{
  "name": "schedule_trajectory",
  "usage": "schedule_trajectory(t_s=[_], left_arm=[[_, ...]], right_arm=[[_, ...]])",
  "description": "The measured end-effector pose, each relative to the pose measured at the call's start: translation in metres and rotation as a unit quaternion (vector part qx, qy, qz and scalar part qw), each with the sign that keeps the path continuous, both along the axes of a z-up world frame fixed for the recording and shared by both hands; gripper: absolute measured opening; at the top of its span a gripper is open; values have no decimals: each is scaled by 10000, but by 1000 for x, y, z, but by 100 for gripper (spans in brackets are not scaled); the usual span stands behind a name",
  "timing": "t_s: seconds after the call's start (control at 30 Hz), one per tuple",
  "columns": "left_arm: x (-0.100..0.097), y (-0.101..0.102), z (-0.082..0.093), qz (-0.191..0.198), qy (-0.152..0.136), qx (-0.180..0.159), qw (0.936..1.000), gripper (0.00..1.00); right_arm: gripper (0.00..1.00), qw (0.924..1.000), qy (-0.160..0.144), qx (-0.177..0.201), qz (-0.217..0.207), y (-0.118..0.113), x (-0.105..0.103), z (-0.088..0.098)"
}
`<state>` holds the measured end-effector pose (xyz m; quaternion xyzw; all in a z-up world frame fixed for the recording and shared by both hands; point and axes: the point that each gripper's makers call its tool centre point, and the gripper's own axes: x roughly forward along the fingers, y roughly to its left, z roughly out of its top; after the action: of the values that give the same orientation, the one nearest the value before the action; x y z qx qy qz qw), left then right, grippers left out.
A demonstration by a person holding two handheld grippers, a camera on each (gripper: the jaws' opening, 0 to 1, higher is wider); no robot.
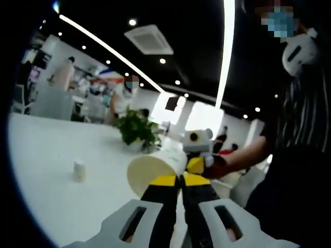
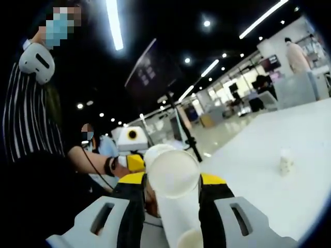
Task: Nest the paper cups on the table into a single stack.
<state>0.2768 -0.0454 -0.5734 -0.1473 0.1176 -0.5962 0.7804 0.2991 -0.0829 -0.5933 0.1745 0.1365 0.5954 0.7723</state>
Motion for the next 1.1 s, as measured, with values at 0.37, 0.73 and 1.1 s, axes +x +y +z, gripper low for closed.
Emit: schedule_trajectory(t_s=[0.37,0.73,1.1], left_arm=[[0,-2,2,-98,-4,168,9998,0],[3,-1,2,-161,-125,383,9991,0],[5,1,4,-160,-189,532,9983,0]], right_arm=[[37,10000,20,85,-11,-1,2,2],[39,9996,-96,88,-238,-12,4,5],[44,9960,-218,15,-861,-46,17,6]])
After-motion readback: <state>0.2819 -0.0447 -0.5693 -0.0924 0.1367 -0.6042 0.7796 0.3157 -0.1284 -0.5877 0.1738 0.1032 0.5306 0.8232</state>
